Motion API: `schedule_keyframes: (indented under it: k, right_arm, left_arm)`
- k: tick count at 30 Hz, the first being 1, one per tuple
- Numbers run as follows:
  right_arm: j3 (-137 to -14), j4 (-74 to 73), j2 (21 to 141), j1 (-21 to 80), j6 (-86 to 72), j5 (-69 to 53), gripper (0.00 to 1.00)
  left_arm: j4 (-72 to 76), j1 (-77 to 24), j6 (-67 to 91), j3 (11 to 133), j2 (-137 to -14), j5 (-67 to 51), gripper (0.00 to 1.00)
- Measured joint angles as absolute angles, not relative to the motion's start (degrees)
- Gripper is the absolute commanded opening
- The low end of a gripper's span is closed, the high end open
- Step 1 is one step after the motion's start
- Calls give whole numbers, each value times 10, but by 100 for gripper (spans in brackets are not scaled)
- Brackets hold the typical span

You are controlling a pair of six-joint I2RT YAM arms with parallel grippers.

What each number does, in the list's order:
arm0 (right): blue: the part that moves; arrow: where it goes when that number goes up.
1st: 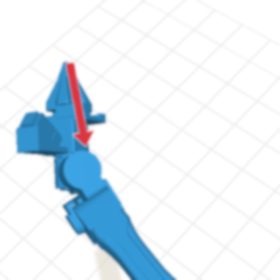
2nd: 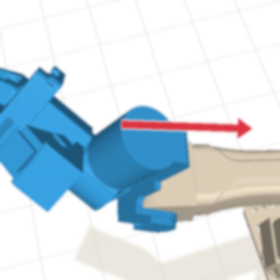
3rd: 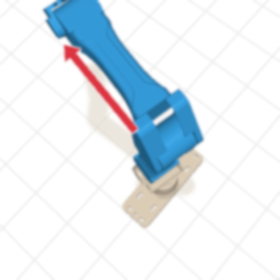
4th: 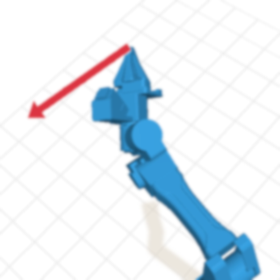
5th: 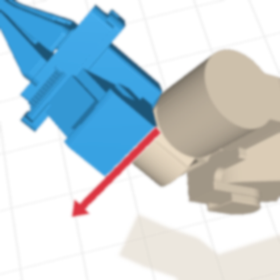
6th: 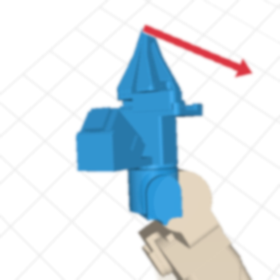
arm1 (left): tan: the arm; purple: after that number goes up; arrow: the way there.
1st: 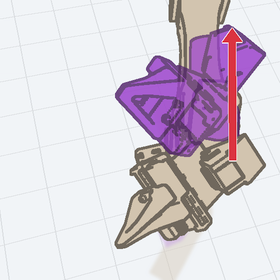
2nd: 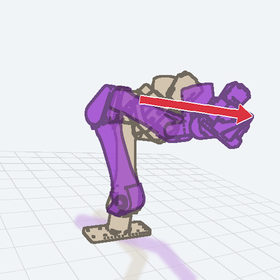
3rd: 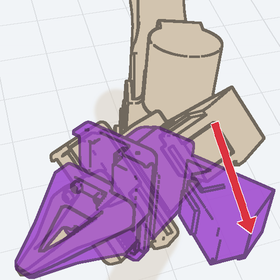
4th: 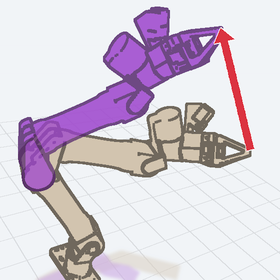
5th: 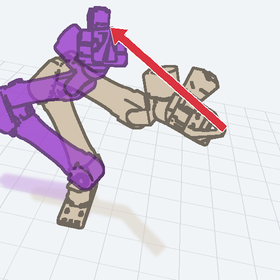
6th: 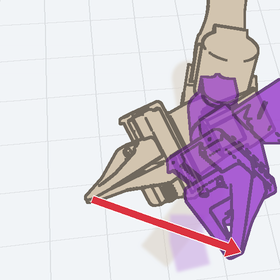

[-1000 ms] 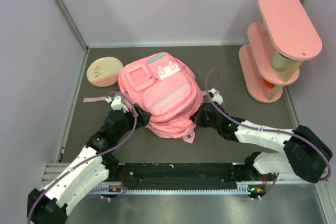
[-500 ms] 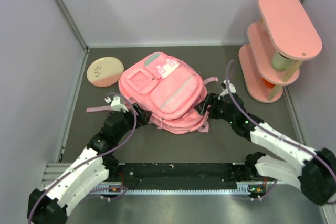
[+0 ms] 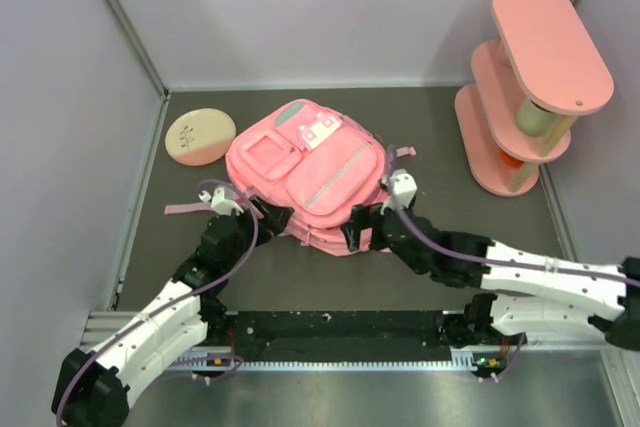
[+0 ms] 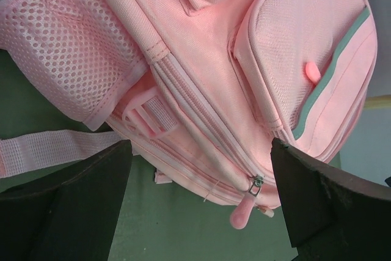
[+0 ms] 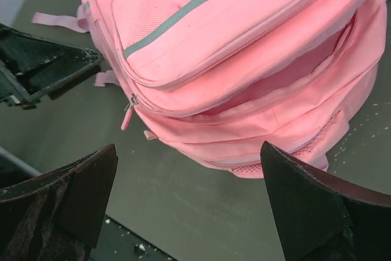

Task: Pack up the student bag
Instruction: Adjust the student bag at the center of the board, then zip the student bag at the center of the board.

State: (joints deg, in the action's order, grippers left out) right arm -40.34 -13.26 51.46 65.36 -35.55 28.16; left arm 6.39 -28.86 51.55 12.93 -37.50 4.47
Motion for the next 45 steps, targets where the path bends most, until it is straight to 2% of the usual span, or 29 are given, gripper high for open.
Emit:
schedule_keyframes:
  k: [2, 5, 9, 13, 19, 22, 24, 28, 32, 37, 41, 42, 45]
  right_arm:
    - [-452, -161, 577, 696, -357, 361, 99]
    - [-480, -195, 627, 708, -383, 448, 99]
    - [-482, -215, 648, 707, -402, 490, 99]
    - [-524, -206, 658, 694, -386, 481, 99]
    - [-599, -185, 674, 633, -432, 359, 97]
    - [-585, -185, 681, 632, -464, 306, 93]
    - [-566, -187, 683, 633, -485, 279, 91]
    - [-539, -196, 698, 647, -521, 248, 88]
    - [-540, -193, 727, 667, -543, 236, 78]
    - [-541, -190, 771, 695, -588, 242, 75]
    - [-541, -189, 781, 712, -638, 259, 67]
    - [-541, -189, 781, 714, -648, 262, 60]
    - [-541, -188, 785, 718, -683, 274, 59]
  left_arm:
    - [61, -288, 523, 129, -367, 50, 99]
    - [49, -287, 531, 130, -340, 63, 99]
    - [22, -286, 562, 145, -303, 114, 99]
    - [-28, -286, 614, 188, -289, 182, 99]
    - [-85, -286, 600, 265, -295, 241, 99]
    - [-83, -285, 567, 252, -289, 225, 98]
    - [-70, -285, 547, 222, -285, 197, 90]
    - [-46, -283, 523, 171, -307, 142, 82]
    - [23, -281, 525, 162, -379, 82, 84]
    - [130, -281, 537, 127, -444, 28, 85]
    - [163, -281, 539, 119, -462, 8, 79]
    - [167, -281, 538, 119, -463, 6, 77]
    - [180, -279, 537, 119, -467, 8, 73]
